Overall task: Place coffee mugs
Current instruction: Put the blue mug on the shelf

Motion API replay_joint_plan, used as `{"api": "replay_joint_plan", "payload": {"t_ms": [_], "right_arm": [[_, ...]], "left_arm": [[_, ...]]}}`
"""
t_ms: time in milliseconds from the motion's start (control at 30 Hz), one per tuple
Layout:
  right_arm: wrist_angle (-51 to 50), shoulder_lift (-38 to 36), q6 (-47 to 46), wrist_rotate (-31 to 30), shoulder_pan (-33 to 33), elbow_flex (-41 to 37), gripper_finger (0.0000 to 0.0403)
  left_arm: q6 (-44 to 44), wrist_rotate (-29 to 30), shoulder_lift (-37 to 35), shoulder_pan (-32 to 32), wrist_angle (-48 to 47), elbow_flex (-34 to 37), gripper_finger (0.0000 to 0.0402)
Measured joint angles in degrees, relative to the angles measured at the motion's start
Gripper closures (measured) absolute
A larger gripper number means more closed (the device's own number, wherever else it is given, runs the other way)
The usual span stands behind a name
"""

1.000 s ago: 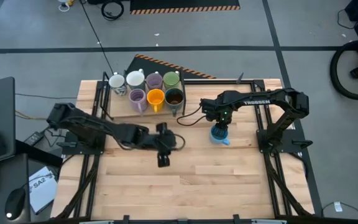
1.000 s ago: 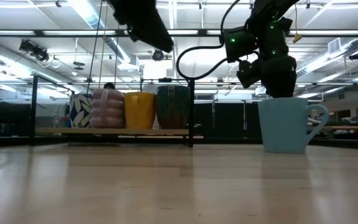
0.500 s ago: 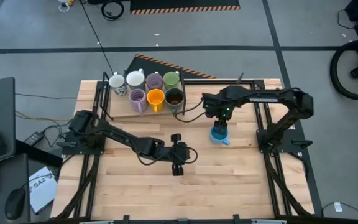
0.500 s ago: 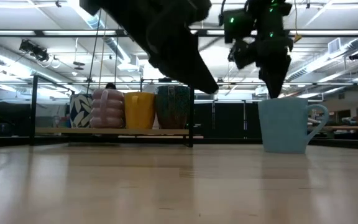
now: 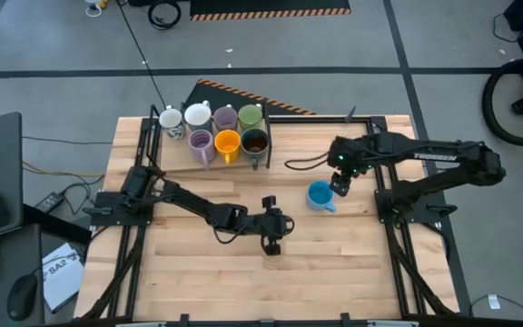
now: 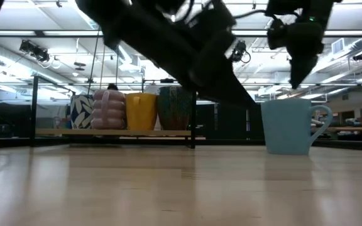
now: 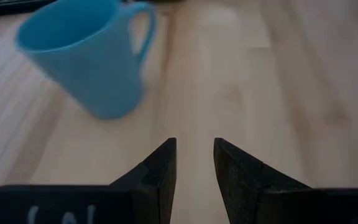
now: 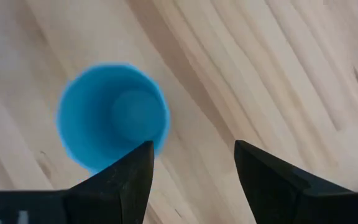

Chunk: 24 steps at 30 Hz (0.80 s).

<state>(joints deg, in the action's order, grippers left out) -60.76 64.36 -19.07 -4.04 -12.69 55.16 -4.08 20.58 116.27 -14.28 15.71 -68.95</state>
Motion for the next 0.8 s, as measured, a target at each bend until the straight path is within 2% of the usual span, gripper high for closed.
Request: {"api": "replay_joint_plan", "payload": {"t_ms": [133, 400, 800], "right_arm": [[0.04, -2.59, -4.87, -2.52, 2.39, -4.14, 0.0174], [0.62, -2.48, -11.34, -8.61, 6.81, -10.07, 0.0174], [13.85, -2.54, -14.28, -6.55, 9.96, -17.95, 0.0174]], "left_arm": [[-1.52, 0.8, 3.02, 2.76, 4.99, 0.01, 0.0287], [-5.76, 0.85, 8.38, 6.76, 17.48, 0.02, 0.0287], [-4.01, 0.6, 9.46, 10.84, 23.21, 0.0, 0.0287]]}}
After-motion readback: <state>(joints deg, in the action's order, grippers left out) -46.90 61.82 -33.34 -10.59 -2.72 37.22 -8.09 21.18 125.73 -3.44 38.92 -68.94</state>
